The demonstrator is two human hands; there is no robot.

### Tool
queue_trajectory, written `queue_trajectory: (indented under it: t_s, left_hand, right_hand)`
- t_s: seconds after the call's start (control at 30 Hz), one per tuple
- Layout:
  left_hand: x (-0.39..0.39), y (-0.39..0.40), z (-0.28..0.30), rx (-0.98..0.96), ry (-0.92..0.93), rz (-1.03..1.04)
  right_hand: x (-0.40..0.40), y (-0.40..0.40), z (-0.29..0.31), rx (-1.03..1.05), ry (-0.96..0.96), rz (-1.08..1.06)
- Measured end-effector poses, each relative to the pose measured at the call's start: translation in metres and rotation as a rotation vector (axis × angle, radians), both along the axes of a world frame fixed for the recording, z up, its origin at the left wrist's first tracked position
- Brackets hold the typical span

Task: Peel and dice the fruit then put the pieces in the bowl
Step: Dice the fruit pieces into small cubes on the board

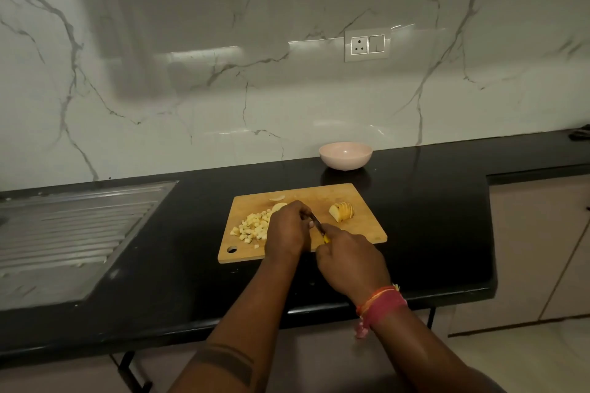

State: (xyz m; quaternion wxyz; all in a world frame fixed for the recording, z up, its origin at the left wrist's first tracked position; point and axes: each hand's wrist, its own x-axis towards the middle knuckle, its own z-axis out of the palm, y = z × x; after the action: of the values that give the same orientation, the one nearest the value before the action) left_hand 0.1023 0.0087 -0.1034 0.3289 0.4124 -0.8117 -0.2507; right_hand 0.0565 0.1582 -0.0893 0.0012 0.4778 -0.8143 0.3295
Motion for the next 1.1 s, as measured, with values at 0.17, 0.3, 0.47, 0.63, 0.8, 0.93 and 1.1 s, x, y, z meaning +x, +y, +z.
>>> queue_trajectory:
  t_s: [0.17,0.3,0.47,0.63,0.8,0.93,1.1]
  left_hand:
    - [0.000,0.000,-0.001,-0.022,0.023,-0.006]
    - [0.000,-0.002,-0.002,-0.011,0.021,-0.007]
    - [-0.002,-0.001,-0.002,0.003,0.011,0.012]
    - [-0.001,0.000,0.000,-0.031,-0.023,0.010]
    - [0.001,0.006,-0.001,-0.123,-0.125,-0.069]
    - [0.000,0.010,-0.002,-0.169,-0.173,-0.089]
    - [-0.002,0.009,-0.001,-0.183,-0.159,-0.108]
  right_hand:
    - [-0.002,-0.013,0.006,0.049,0.001,0.025]
    - [-0.006,-0.015,0.012,0.097,-0.017,0.044]
    - [-0.004,0.001,0.006,0.131,0.048,0.060]
    - [-0.001,0.024,0.001,0.095,0.047,0.045]
    - [-0.003,0.028,-0.001,-0.055,-0.073,0.016]
    - [-0.005,0.026,-0.001,-0.120,-0.134,-0.055]
    - [-0.008,0.019,0.003,-0.076,-0.135,-0.059]
